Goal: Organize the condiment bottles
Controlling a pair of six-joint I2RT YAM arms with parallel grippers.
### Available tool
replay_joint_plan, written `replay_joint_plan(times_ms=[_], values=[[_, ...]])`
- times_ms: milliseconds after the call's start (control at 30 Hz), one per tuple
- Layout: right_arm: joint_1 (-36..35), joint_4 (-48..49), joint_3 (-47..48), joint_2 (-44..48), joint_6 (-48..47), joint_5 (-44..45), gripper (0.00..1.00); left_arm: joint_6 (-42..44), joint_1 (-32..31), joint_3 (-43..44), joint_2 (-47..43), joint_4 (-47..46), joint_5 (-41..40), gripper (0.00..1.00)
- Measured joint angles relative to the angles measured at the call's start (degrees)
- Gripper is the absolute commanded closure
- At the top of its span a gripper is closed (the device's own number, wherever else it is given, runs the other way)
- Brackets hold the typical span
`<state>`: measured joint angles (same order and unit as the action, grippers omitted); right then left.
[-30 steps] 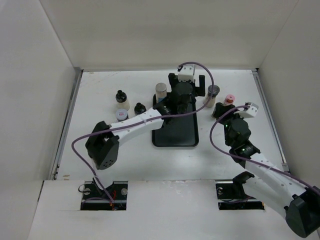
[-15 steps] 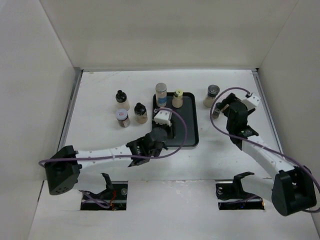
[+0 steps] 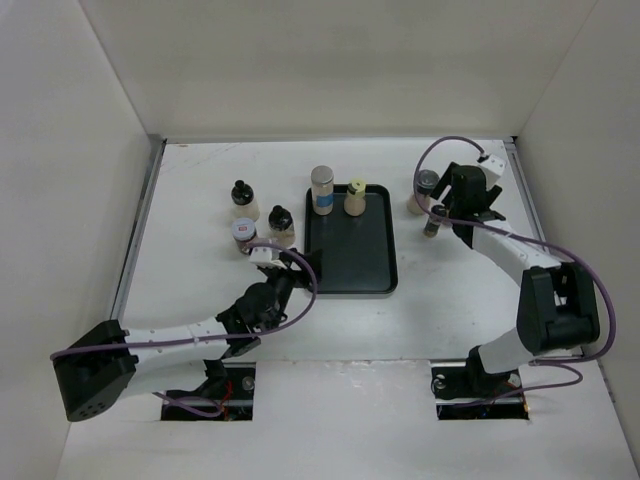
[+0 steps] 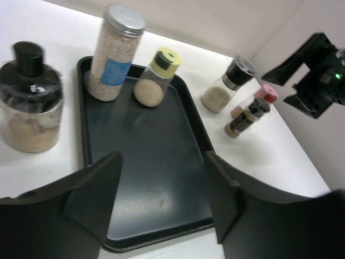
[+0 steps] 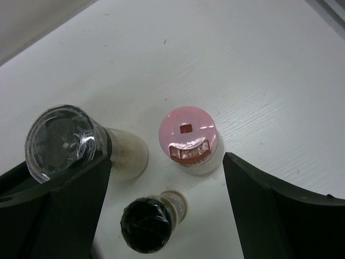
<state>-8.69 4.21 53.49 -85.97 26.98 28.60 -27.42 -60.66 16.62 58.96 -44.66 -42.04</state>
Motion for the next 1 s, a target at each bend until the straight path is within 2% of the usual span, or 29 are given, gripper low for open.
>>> replay_joint_plan(times_ms=[233, 433, 600, 700, 800, 1000], values=[[2.3, -2.6, 2.4, -1.9, -1.5, 0.1, 0.16, -0.4, 5.2, -6.2, -1.7, -6.7, 1.7, 0.27], [4.6, -3.2, 5.7, -8.3, -2.4, -0.5, 0.24, -1.1, 10.4, -9.4, -9.0, -8.0, 0.3, 0.24], [4.6, -3.7, 7.4, -11.6, -3.6, -1.4, 0.52, -2.5, 13.3, -9.8, -8.6, -7.8, -0.9, 0.24], [4.5, -3.8, 7.4, -11.0, -3.6, -0.2, 0.54, -3.0, 13.9, -9.9, -7.4, -7.4, -0.9, 0.24], [4.4, -3.8, 5.4, -7.0, -4.1, 3.0, 0.54, -3.3, 14.2, -9.9, -6.3, -7.5, -0.9, 0.24], [-0.1, -2.2, 4.8, 9.4, -7.3, 8.6, 0.55, -3.7, 14.8, -9.9, -4.8, -7.4, -0.9, 0.23]])
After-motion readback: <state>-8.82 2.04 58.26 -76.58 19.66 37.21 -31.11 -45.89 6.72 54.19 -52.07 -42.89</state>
